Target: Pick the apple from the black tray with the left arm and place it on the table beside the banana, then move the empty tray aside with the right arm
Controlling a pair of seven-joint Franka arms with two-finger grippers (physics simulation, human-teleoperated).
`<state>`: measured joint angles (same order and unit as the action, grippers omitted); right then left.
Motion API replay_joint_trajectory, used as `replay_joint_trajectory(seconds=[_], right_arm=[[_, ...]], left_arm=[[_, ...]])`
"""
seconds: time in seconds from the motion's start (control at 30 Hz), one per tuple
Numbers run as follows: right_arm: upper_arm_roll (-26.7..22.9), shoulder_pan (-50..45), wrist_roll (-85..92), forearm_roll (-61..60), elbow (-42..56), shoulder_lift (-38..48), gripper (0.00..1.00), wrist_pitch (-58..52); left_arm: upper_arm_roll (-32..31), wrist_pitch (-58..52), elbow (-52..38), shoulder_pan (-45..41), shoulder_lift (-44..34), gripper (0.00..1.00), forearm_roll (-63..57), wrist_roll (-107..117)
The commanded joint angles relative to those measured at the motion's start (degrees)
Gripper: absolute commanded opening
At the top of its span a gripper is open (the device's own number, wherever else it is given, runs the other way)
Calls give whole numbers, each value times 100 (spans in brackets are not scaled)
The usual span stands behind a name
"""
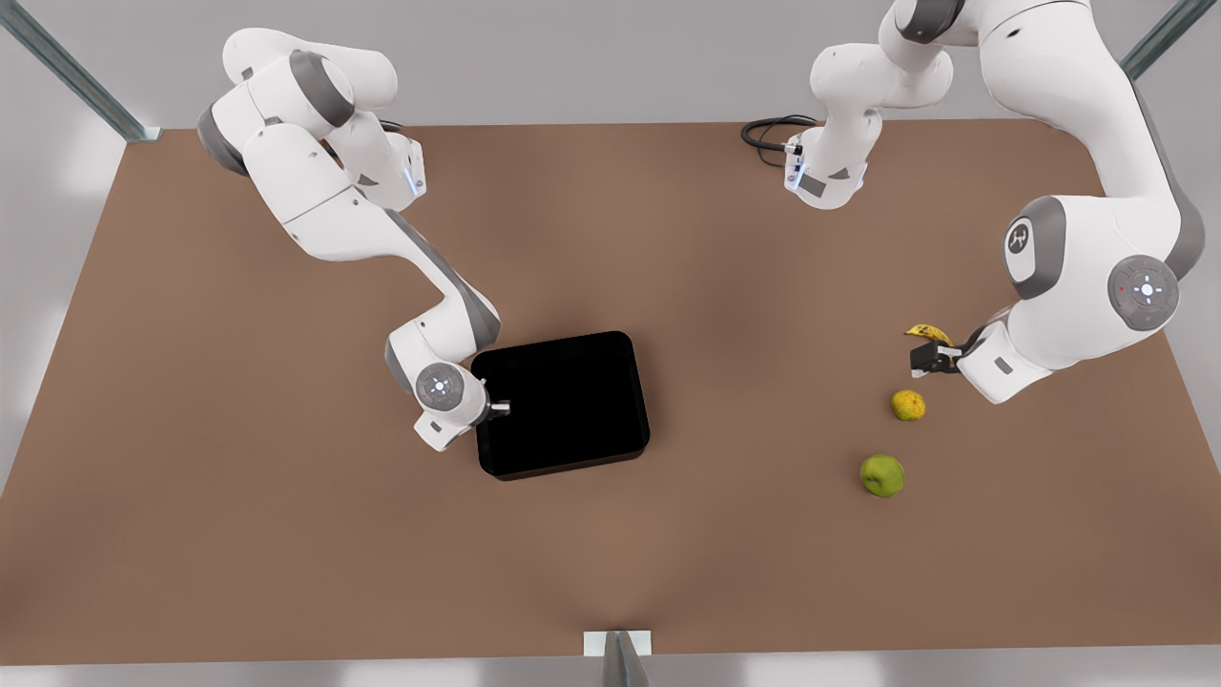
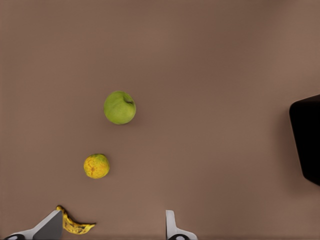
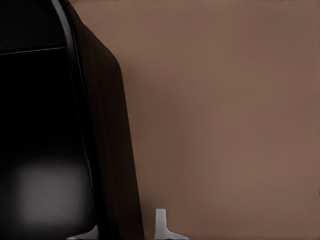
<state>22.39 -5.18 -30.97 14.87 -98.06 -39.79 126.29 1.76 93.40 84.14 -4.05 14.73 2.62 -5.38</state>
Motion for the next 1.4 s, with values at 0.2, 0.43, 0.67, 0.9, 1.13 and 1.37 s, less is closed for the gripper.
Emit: replay_joint_trajectory(seconds=[0.2,0.43,0.67,0.9,1.13,1.37], right_arm=[[3,0,3,-10,24,6,18,1],[29,0,-5,-19,24,33,13,-16],[170,9,-14,-36,24,454,8,-526],[143,26,390,-502,86,1069,8,-1448],[-402,26,1479,-933,446,1667,6,-2785],[-1193,26,2877,-933,956,1746,6,-3488]], left_arm=[[0,-6,-3,-9,-6,100,-16,133],[-9,-6,-3,-9,21,100,-16,133],[0,-6,15,0,21,100,-16,124],[0,-6,15,-9,21,100,-16,124],[0,-6,24,0,21,100,-16,124],[0,-6,24,-9,21,100,-16,124]])
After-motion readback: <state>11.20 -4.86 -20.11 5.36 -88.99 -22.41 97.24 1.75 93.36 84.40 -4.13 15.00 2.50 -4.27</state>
